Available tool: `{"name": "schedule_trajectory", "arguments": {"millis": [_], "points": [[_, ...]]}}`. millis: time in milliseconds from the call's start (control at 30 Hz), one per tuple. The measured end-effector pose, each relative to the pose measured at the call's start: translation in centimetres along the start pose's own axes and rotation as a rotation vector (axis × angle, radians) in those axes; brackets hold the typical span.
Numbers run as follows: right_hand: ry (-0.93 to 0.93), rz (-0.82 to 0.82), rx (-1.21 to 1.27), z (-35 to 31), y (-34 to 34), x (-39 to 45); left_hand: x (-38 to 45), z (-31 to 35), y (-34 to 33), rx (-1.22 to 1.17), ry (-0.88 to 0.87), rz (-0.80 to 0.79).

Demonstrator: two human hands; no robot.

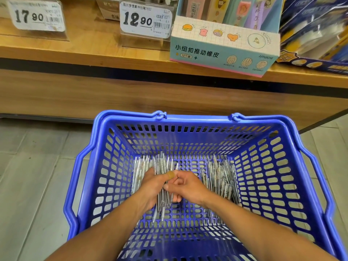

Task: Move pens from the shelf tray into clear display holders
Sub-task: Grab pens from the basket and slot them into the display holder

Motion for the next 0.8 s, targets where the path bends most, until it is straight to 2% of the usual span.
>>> {"name": "schedule_trajectory", "arguments": {"millis": [100, 200, 233, 300, 333, 400, 600, 733, 800], "points": [[-0.004, -0.025, 0.051, -0.2, 0.1, -0.2, -0.3, 0.0, -0.2, 0.048, -0.007, 0.013], [-0.104, 0.084, 0.044, 0.6, 2.0, -0.3, -0.5, 0.1, -0.2, 0.036, 0.027, 0.052], [-0.153, 0.166, -0.079, 1.2, 3.1, -0.4, -0.4, 0.0, 0.0, 0.037, 0.052, 0.073], [-0.276, 0.296, -0.527, 2.6, 5.6, -1.0, -0.1, -0.1, 0.2, 0.058, 0.094, 0.091], [-0.338, 0.304, -0.729, 3.2, 6.4, -1.4, -0.1, -0.1, 0.3, 0.075, 0.11, 0.094], [-0.432, 0.252, -0.927, 4.3, 6.9, -2.1, 0.0, -0.2, 0.3, 0.092, 0.127, 0.086], [-0.504, 0.207, -1.138, 4.7, 6.5, -1.9, -0.3, -0.2, 0.0, 0.072, 0.122, 0.049], [-0.548, 0.126, -1.149, 4.8, 5.9, -2.0, -0.5, -0.1, -0.2, 0.072, 0.124, 0.02], [-0.555, 0.149, -1.085, 4.6, 5.9, -2.1, -0.6, -0.2, -0.3, 0.101, 0.119, 0.028]]}}
Point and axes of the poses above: each hand's wrist, its own x-axis towards the middle knuckle, its own y-axis out of the back of the hand, z = x × y, the point moved 4 cm from there along x, towards the middle knuckle, and after that the axes turned 12 degrees about y, right-handed, at the moved point
